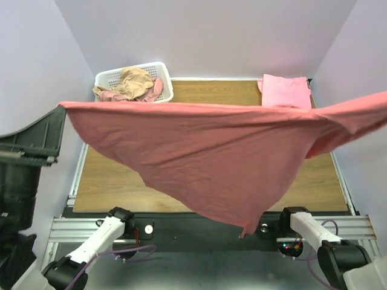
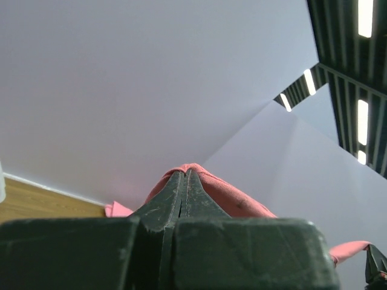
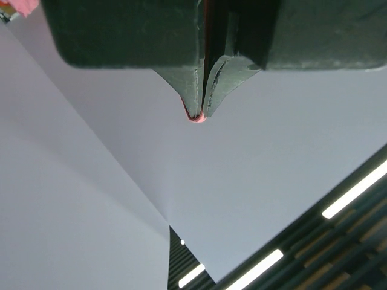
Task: Fold and stack the t-shirts
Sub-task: Flatten the tshirt out
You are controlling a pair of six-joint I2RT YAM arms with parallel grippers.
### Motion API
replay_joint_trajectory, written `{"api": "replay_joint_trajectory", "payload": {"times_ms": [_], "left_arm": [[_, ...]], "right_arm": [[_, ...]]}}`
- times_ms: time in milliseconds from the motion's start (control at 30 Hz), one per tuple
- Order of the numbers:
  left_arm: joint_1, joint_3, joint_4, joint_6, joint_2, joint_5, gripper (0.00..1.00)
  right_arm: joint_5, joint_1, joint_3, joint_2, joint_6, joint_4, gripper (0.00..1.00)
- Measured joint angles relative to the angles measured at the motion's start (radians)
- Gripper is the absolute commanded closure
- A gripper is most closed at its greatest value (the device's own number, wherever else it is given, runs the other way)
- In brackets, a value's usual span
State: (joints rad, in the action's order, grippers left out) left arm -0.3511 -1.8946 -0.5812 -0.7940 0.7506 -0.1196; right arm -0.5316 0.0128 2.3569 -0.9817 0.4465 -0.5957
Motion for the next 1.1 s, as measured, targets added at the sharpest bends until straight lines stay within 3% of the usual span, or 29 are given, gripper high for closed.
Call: {"api": "replay_joint_trajectory", "payload": {"times_ms": [333, 567, 767, 900, 1100], "left_arm": [[0.0, -0.069, -0.006, -0.011, -0.066, 0.047, 1.0], [0.0, 0.004, 0.01, -0.008, -0.062, 0.02, 1.0], [0.0, 0.192, 0.05, -0.008, -0.005, -0.12, 1.0], [0.0, 0.407, 0.129, -0.027, 0.109, -0.188, 1.0], [0.02, 0.708, 0.26, -0.051, 0.339, -0.253, 1.0]], "right_arm": [[0.0, 0.0, 0.026, 0.096, -0.013, 0.035, 1.0], [0.018, 0.0, -0.041, 0.095, -0.012, 0.05, 1.0], [0.059, 0.0, -0.2, 0.029, 0.01, 0.084, 1.0], [0.088, 0.0, -0.385, -0.07, 0.03, 0.127, 1.0], [0.158, 0.001, -0.791, -0.293, 0.033, 0.222, 1.0]]}}
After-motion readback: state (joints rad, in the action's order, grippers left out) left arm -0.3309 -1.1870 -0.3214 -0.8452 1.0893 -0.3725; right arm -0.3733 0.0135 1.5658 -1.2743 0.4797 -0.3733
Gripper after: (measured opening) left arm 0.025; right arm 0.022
